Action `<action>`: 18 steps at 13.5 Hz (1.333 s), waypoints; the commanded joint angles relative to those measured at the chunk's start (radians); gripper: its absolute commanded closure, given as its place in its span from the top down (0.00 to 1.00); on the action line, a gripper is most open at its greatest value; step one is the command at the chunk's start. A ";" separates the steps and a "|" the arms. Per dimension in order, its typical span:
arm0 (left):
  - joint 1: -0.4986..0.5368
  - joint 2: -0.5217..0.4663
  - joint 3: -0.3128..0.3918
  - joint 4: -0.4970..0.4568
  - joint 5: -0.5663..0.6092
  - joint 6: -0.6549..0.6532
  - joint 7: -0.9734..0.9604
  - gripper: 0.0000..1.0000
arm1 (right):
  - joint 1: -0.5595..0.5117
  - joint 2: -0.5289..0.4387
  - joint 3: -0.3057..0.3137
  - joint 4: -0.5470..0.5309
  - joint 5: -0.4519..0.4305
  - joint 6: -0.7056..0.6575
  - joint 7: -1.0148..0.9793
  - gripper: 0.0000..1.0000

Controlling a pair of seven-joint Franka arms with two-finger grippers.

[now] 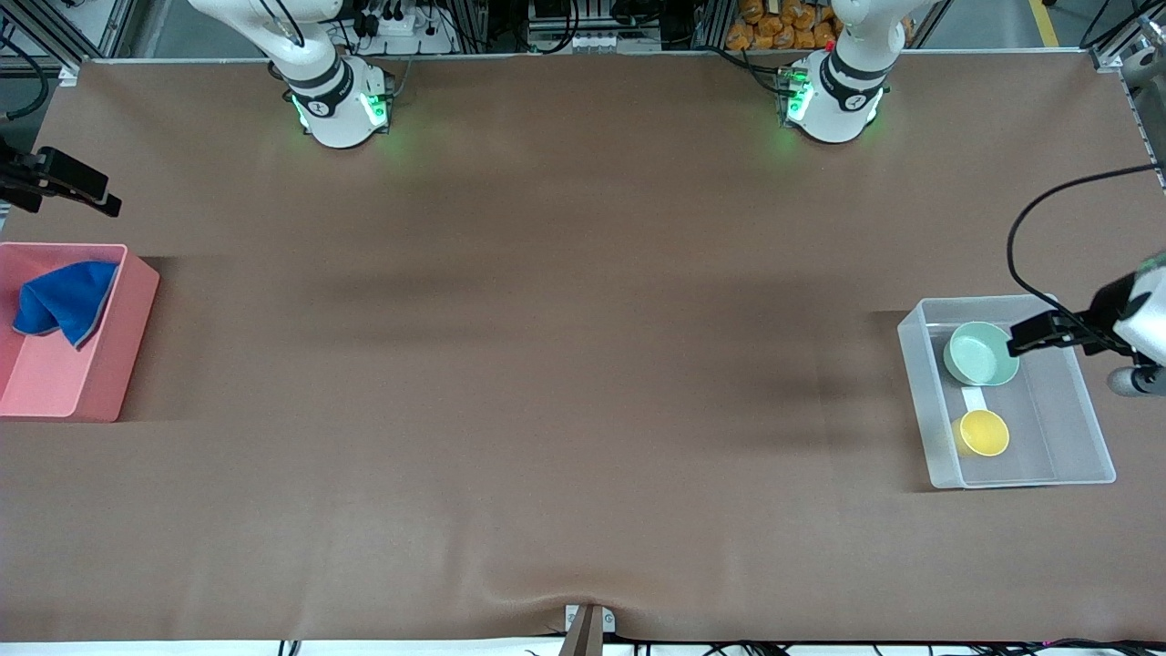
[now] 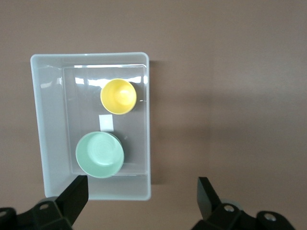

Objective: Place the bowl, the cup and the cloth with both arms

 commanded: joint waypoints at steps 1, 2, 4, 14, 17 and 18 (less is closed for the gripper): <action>-0.131 -0.074 0.083 -0.019 0.007 -0.044 -0.100 1.00 | -0.027 -0.009 0.007 -0.008 0.007 0.002 0.004 1.00; -0.178 -0.092 0.123 -0.017 -0.007 -0.059 -0.111 1.00 | -0.029 -0.009 0.007 -0.008 0.007 0.004 0.002 1.00; -0.243 -0.141 0.196 -0.020 -0.065 -0.108 -0.102 1.00 | -0.024 -0.009 0.009 -0.008 0.007 0.008 0.002 1.00; -0.360 -0.295 0.309 -0.088 -0.082 -0.174 -0.074 1.00 | -0.021 -0.007 0.009 -0.010 0.007 0.025 0.002 1.00; -0.384 -0.282 0.336 -0.079 -0.079 -0.176 -0.088 1.00 | -0.021 -0.009 0.009 -0.010 0.007 0.025 0.002 1.00; -0.386 -0.282 0.338 -0.080 -0.073 -0.178 -0.085 1.00 | -0.021 -0.009 0.009 -0.010 0.007 0.025 0.002 1.00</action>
